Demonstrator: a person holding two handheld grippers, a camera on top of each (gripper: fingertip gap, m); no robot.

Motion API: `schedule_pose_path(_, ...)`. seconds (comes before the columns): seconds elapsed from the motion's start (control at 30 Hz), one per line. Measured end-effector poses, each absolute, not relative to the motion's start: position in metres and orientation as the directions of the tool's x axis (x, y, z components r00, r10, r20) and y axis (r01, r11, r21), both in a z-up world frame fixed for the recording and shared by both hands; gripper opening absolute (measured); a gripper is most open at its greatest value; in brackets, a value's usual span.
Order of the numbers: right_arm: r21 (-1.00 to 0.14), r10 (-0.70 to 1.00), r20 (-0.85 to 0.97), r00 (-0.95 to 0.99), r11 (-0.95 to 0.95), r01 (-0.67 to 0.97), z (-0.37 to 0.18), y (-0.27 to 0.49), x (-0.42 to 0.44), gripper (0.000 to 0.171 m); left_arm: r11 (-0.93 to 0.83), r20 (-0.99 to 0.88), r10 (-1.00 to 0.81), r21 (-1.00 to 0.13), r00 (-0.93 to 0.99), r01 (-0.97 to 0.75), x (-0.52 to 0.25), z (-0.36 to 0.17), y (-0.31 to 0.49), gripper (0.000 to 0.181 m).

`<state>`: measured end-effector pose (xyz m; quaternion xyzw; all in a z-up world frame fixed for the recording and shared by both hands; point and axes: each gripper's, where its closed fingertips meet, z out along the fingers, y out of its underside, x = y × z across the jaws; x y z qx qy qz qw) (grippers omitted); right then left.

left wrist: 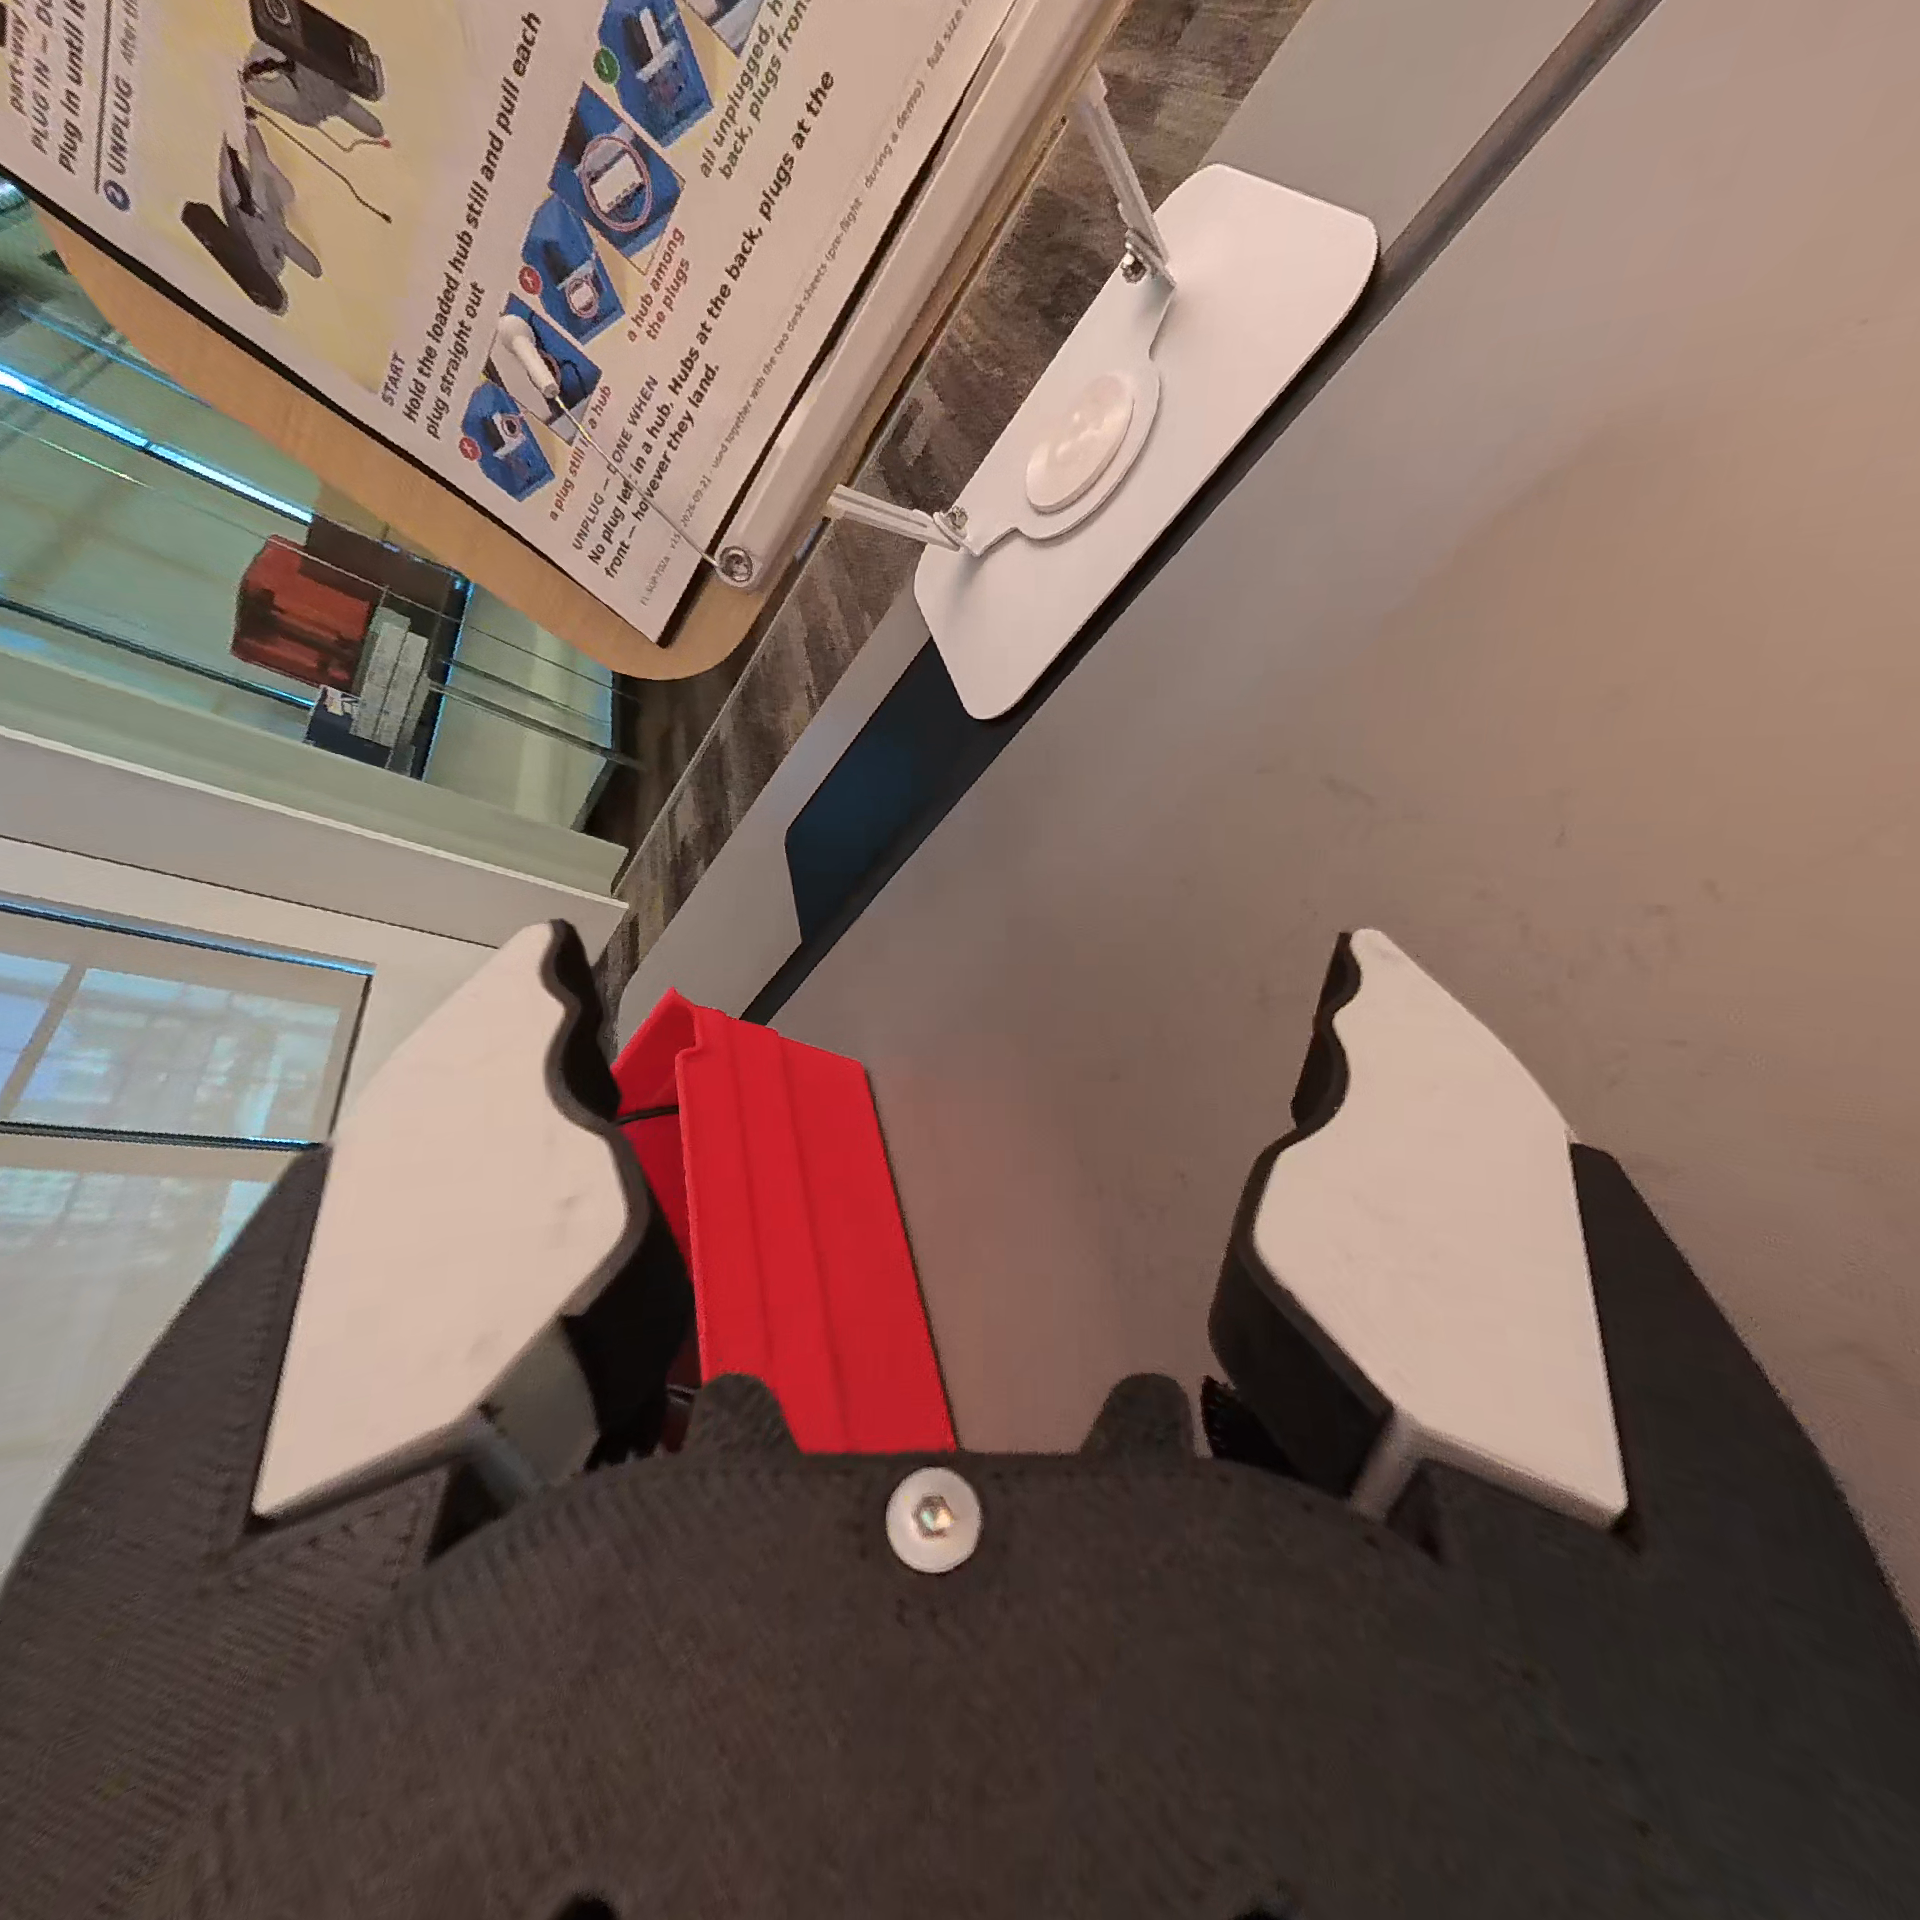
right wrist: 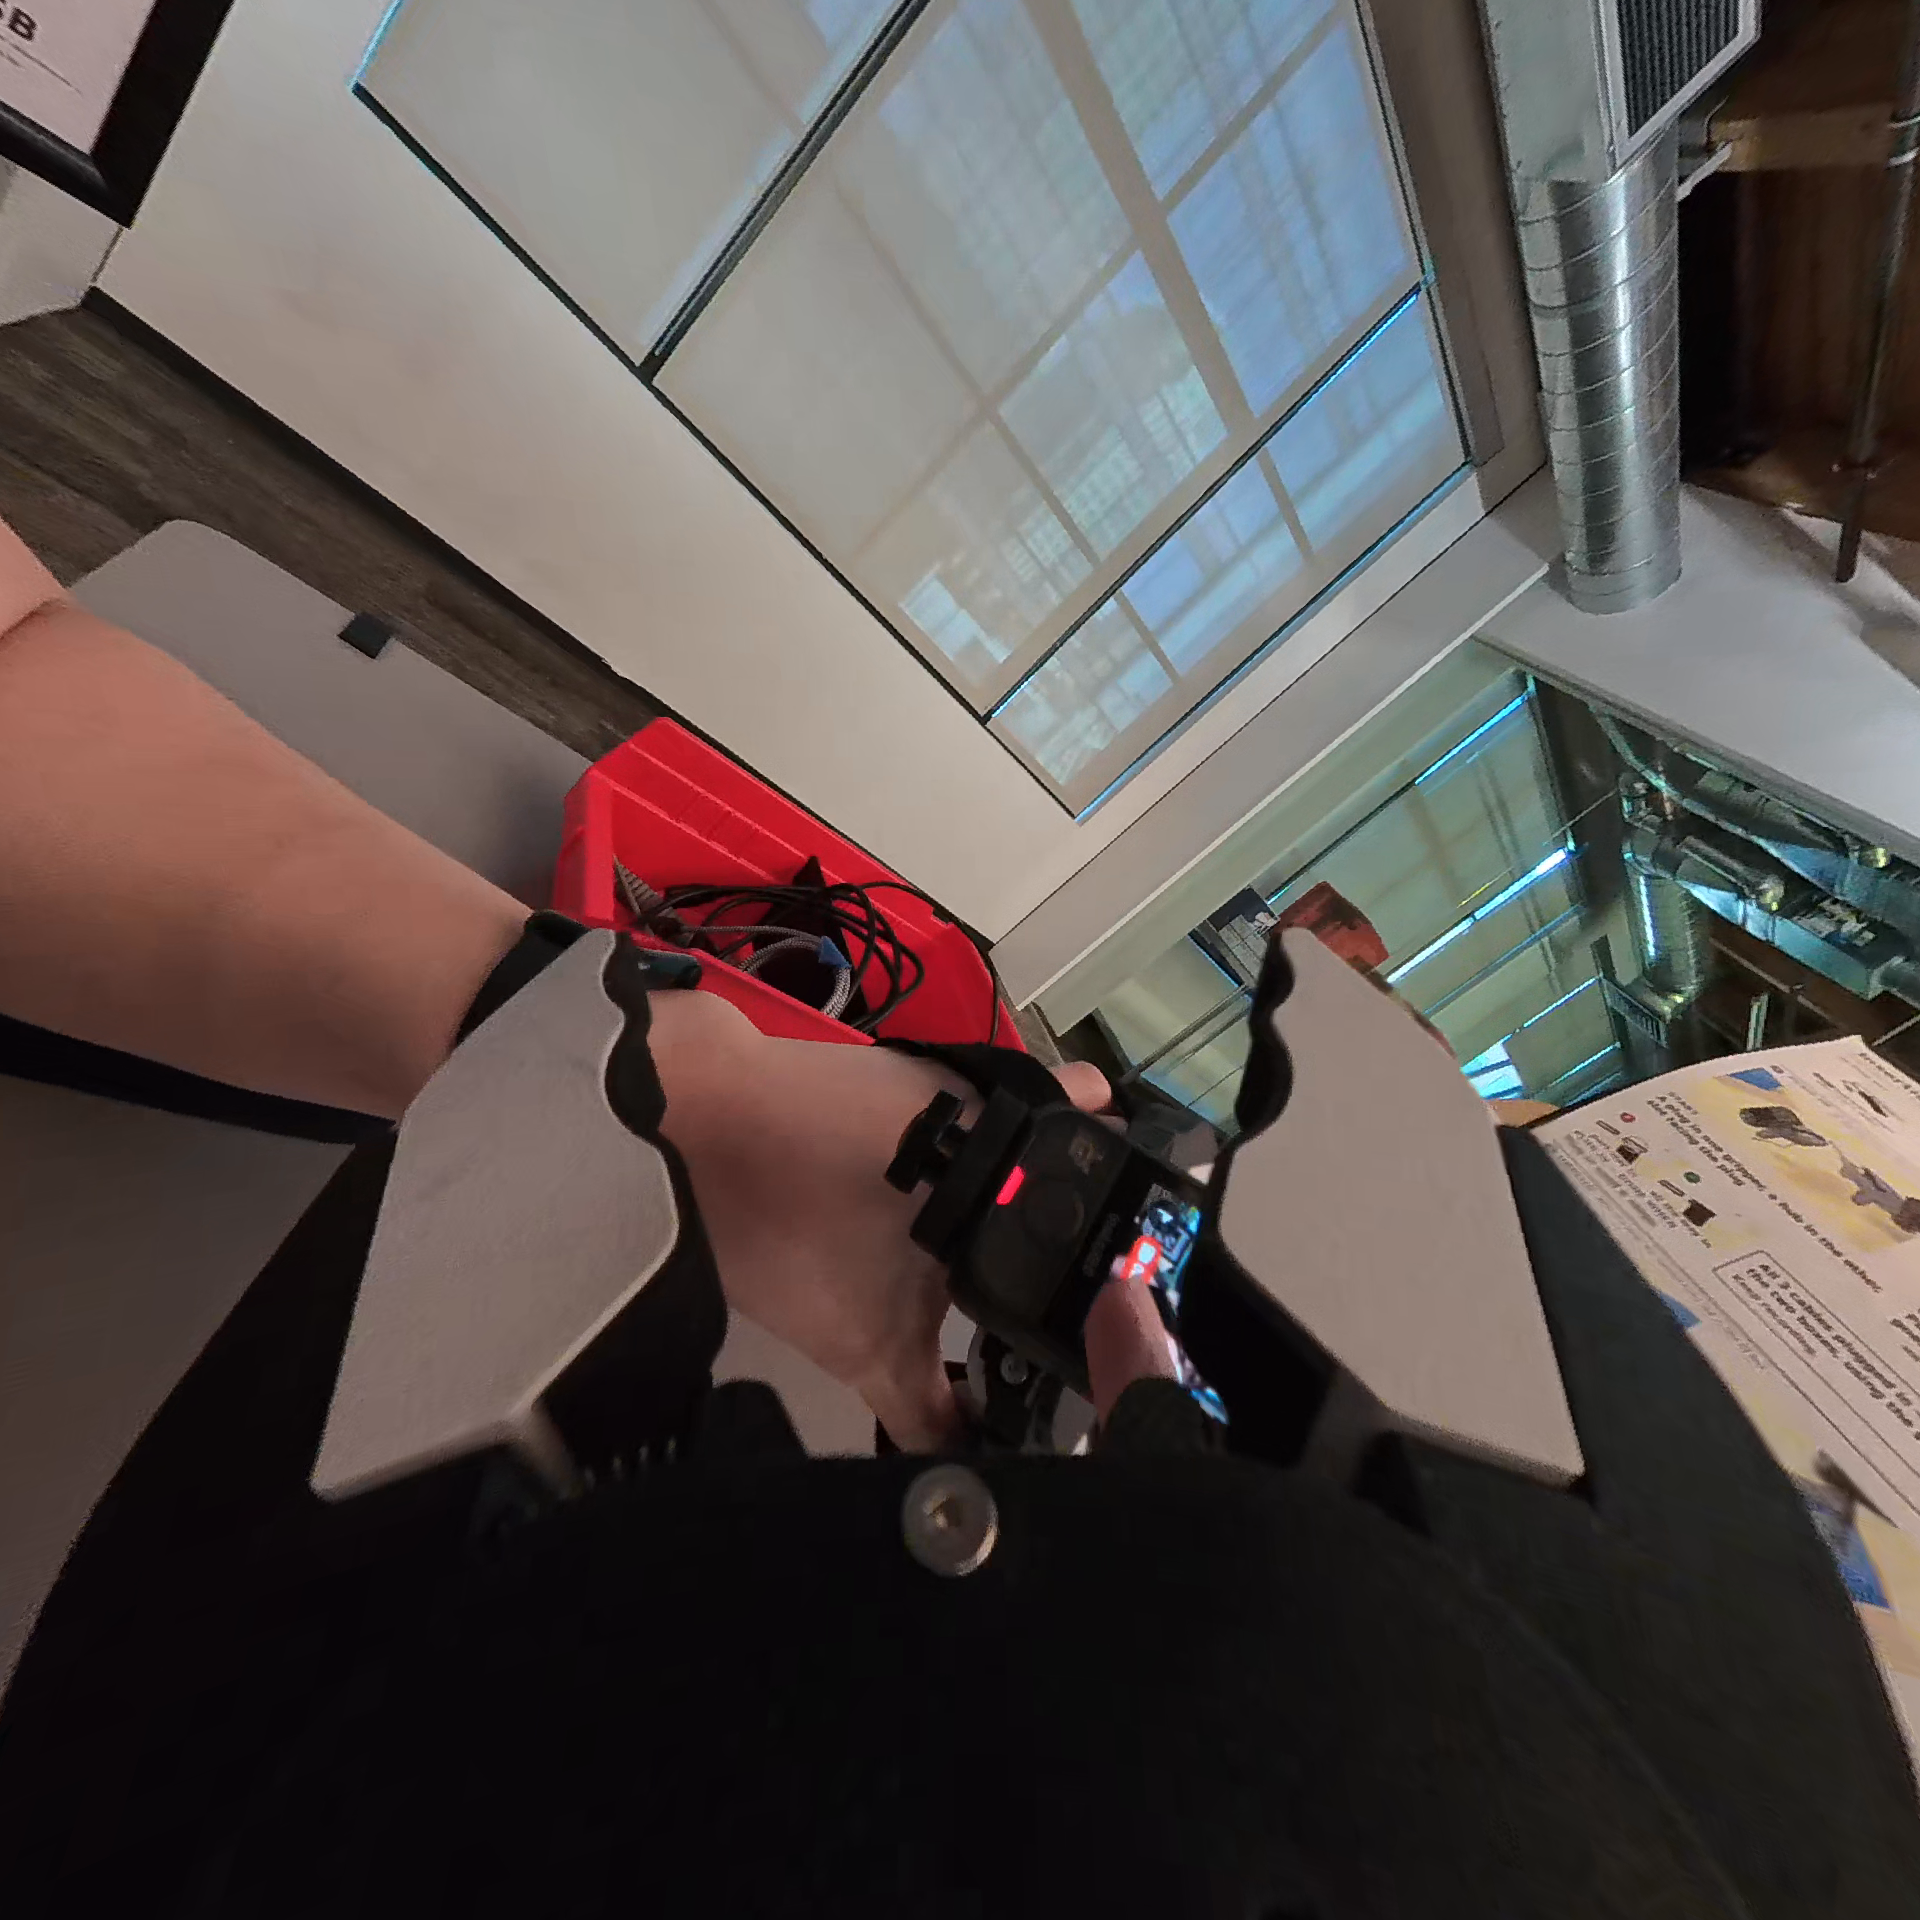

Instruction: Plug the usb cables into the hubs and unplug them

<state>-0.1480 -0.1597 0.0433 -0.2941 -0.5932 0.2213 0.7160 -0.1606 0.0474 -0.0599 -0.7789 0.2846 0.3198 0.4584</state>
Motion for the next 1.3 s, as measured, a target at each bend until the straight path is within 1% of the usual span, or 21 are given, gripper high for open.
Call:
schedule_pose_path(0.1,-0.71,0.692,0.698,0.182,0.703,0.047,0.038,-0.156,-0.151,0.111,-0.424,-0.757,-0.155,-0.53,0.635,-0.734,-0.161,-0.062,0.048,0.128)
schedule_pose_path(0.17,-0.69,0.67,0.716,0.197,0.722,0.053,0.04,-0.156,-0.15,0.111,-0.435,-0.756,-0.153,-0.526,0.636,-0.731,-0.164,-0.063,0.048,0.129)
schedule_pose_path(0.23,-0.643,0.624,0.744,0.236,0.766,0.003,0.058,-0.165,-0.14,0.11,-0.434,-0.754,-0.15,-0.531,0.64,-0.727,-0.165,-0.062,0.048,0.129)
schedule_pose_path(0.3,-0.641,0.628,0.734,0.26,0.767,-0.041,0.076,-0.174,-0.131,0.108,-0.424,-0.748,-0.147,-0.544,0.648,-0.724,-0.164,-0.059,0.048,0.129)
schedule_pose_path(0.37,-0.645,0.629,0.721,0.291,0.762,-0.048,0.088,-0.172,-0.122,0.108,-0.42,-0.739,-0.147,-0.555,0.657,-0.718,-0.165,-0.057,0.048,0.128)
schedule_pose_path(0.53,-0.652,0.589,0.7,0.403,0.758,0.026,0.106,-0.14,-0.101,0.108,-0.41,-0.721,-0.137,-0.583,0.679,-0.701,-0.168,-0.05,0.048,0.127)
schedule_pose_path(0.6,-0.663,0.562,0.67,0.485,0.747,0.05,0.119,-0.117,-0.082,0.106,-0.391,-0.693,-0.137,-0.618,0.708,-0.682,-0.166,-0.045,0.048,0.127)
schedule_pose_path(0.63,-0.688,0.562,0.626,0.541,0.724,0.044,0.128,-0.101,-0.067,0.103,-0.373,-0.673,-0.141,-0.644,0.726,-0.668,-0.165,-0.041,0.047,0.126)
schedule_pose_path(0.7,-0.795,0.583,0.463,0.667,0.606,0.023,0.138,-0.053,-0.03,0.099,-0.324,-0.627,-0.156,-0.697,0.763,-0.639,-0.157,-0.032,0.046,0.125)
schedule_pose_path(0.77,-0.916,0.54,0.257,0.801,0.399,0.025,0.128,0.01,0.015,0.1,-0.23,-0.593,-0.196,-0.746,0.781,-0.624,-0.14,-0.022,0.041,0.125)
schedule_pose_path(0.8,-0.955,0.482,0.206,0.851,0.289,0.067,0.113,0.04,0.036,0.1,-0.166,-0.57,-0.23,-0.776,0.789,-0.609,-0.126,-0.015,0.037,0.125)
schedule_pose_path(0.83,-0.974,0.398,0.198,0.896,0.179,0.136,0.093,0.067,0.058,0.1,-0.085,-0.548,-0.278,-0.804,0.788,-0.589,-0.109,-0.008,0.03,0.125)
schedule_pose_path(0.87,-0.973,0.312,0.23,0.922,0.081,0.216,0.072,0.089,0.078,0.1,0.002,-0.533,-0.32,-0.827,0.784,-0.562,-0.092,0.001,0.021,0.125)
schedule_pose_path(0.9,-0.953,0.239,0.292,0.926,-0.014,0.304,0.049,0.106,0.095,0.099,0.094,-0.524,-0.357,-0.843,0.773,-0.529,-0.076,0.011,0.01,0.124)
schedule_pose_path(0.97,-0.861,0.131,0.457,0.88,-0.182,0.474,0.009,0.127,0.118,0.099,0.27,-0.527,-0.431,-0.85,0.732,-0.453,-0.046,0.03,-0.017,0.123)
schedule_pose_path(1.03,-0.737,0.129,0.607,0.784,-0.28,0.616,-0.022,0.134,0.116,0.099,0.398,-0.536,-0.487,-0.839,0.689,-0.371,-0.025,0.043,-0.045,0.121)
schedule_pose_path(1.07,-0.682,0.149,0.658,0.738,-0.298,0.668,-0.033,0.134,0.108,0.099,0.44,-0.543,-0.514,-0.832,0.664,-0.339,-0.015,0.046,-0.058,0.121)
schedule_pose_path(1.17,-0.563,0.239,0.748,0.62,-0.267,0.782,-0.055,0.123,0.066,0.098,0.513,-0.585,-0.55,-0.8,0.596,-0.311,0.005,0.051,-0.086,0.121)
schedule_pose_path(1.3,-0.455,0.361,0.779,0.512,-0.235,0.859,-0.078,0.098,0.021,0.097,0.61,-0.647,-0.55,-0.743,0.529,-0.274,0.02,0.056,-0.116,0.118)
